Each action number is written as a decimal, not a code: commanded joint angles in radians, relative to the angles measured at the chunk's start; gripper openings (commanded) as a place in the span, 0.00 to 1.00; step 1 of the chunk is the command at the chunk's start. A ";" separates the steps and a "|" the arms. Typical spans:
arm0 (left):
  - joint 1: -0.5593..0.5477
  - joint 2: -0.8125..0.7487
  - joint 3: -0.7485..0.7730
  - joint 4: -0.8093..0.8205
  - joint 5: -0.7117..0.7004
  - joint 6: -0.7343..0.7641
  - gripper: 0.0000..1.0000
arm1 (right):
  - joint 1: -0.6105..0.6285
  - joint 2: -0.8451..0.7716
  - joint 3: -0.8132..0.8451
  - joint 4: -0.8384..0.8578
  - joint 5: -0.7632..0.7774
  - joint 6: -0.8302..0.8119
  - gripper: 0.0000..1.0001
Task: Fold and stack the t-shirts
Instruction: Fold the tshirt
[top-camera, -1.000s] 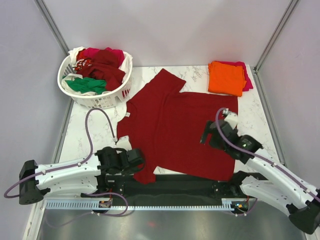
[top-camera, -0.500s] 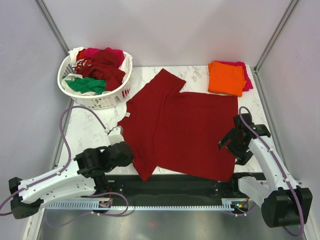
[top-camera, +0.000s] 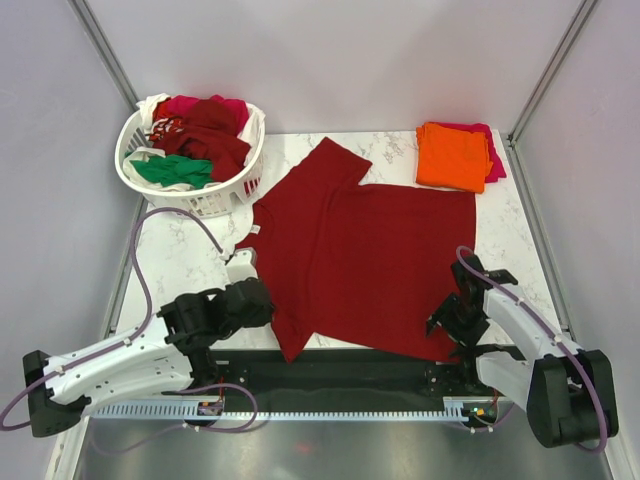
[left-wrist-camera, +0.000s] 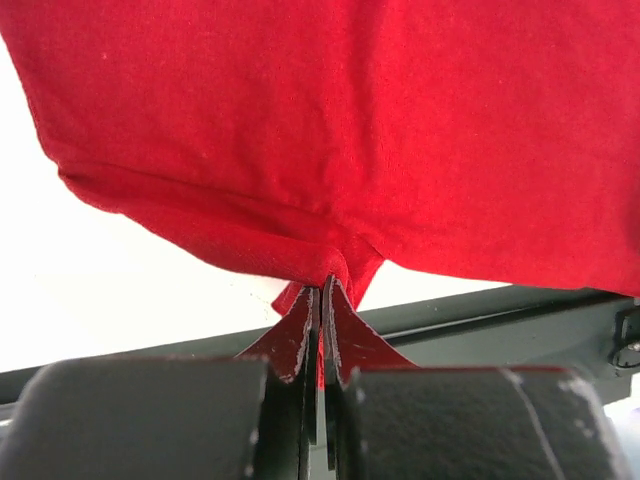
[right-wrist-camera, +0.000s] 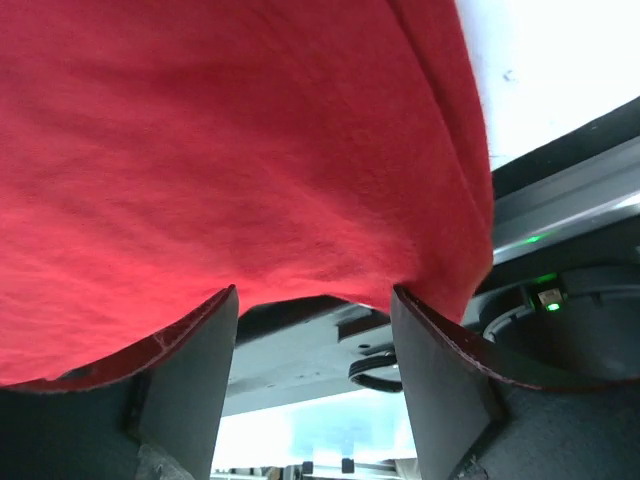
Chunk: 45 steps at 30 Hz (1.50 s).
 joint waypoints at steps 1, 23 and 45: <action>0.011 0.028 -0.012 0.066 0.004 0.056 0.02 | 0.010 -0.034 -0.044 0.001 -0.042 0.035 0.70; 0.044 0.055 -0.016 0.091 0.084 0.073 0.02 | 0.088 0.044 -0.075 0.316 -0.030 0.026 0.07; 0.096 0.049 0.256 -0.290 -0.088 0.163 0.02 | 0.142 0.424 0.348 0.670 0.029 -0.143 0.21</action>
